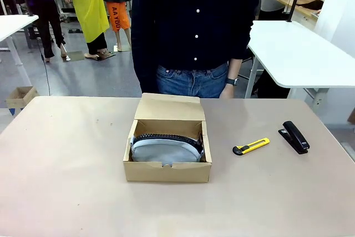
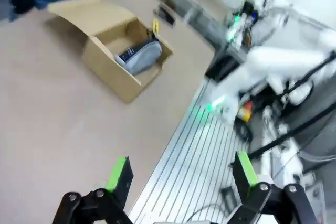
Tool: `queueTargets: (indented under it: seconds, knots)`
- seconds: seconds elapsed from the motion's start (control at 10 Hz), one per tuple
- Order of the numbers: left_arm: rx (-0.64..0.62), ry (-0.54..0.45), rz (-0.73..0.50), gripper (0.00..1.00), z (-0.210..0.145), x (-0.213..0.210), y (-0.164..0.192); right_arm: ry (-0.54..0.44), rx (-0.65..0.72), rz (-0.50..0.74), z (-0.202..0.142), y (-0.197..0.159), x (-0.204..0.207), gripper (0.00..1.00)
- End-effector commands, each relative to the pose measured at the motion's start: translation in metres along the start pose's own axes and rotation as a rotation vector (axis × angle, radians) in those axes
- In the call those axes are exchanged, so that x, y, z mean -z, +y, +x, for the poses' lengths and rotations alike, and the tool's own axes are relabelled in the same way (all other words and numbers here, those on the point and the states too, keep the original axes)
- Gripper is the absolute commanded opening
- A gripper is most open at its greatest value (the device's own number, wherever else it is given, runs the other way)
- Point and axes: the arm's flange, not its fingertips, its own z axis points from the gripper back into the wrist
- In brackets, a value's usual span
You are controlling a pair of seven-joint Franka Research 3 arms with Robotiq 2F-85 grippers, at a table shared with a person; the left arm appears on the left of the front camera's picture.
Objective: Pack the items into the box.
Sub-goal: Pick up the item specified by the human and place it in the Mailer Box.
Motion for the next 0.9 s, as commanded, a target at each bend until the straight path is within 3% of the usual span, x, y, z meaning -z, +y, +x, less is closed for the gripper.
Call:
queueTargets:
  seconds: [0.0,0.1,0.8]
  knots:
    - [-0.193,-0.444,-0.087,1.00,-0.060,-0.007,0.038,-0.018,-0.026,0.025,0.003,0.002,0.001,1.00]
    - [0.000,0.000,0.000,1.00,0.000,0.000,0.000,-0.018,-0.026,0.025,0.003,0.002,0.001,1.00]
    - [0.000,0.000,0.000,1.00,0.000,0.000,0.000,-0.018,-0.026,0.025,0.003,0.002,0.001,1.00]
